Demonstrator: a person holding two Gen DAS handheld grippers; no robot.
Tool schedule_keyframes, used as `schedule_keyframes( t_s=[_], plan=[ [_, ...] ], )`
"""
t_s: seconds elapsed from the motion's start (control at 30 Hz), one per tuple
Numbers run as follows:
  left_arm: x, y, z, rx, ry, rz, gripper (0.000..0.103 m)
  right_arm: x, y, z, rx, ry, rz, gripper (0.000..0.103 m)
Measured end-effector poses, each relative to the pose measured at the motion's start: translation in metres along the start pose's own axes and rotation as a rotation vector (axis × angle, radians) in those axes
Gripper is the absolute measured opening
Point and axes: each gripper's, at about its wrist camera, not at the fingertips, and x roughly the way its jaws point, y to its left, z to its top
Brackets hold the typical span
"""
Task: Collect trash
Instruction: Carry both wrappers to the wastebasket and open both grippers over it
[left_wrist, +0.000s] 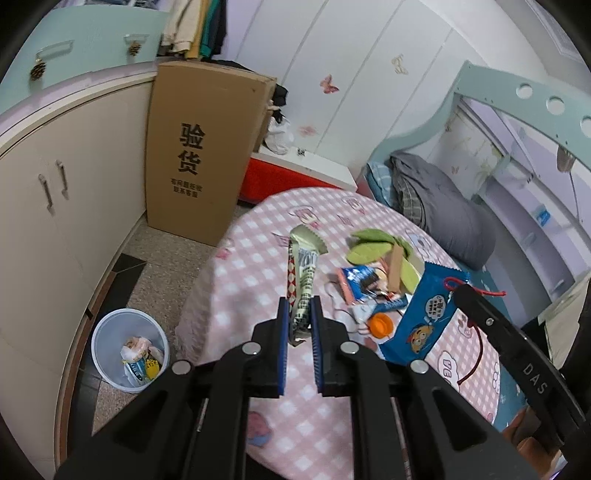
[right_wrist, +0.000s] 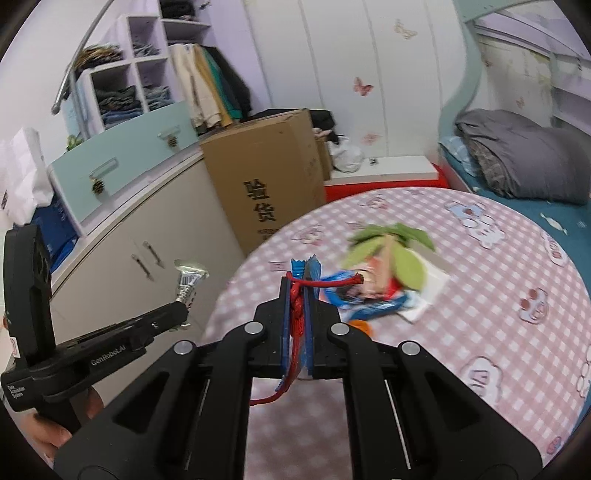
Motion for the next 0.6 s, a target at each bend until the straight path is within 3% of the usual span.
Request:
schedule_keyframes(
  t_s=[0.3, 0.6],
  plan=[
    [-0.019, 0.088, 0.006, -0.115, -0.046, 0.086, 0.011, 0.055, 0.082, -0.001, -0.066, 0.061, 0.131, 0.006],
    [-0.013, 0.208, -0.003, -0.263, -0.033, 0.224, 0.011, 0.152, 0.179, -0.033, -0.165, 0.219, 0.246, 0.006]
  ],
)
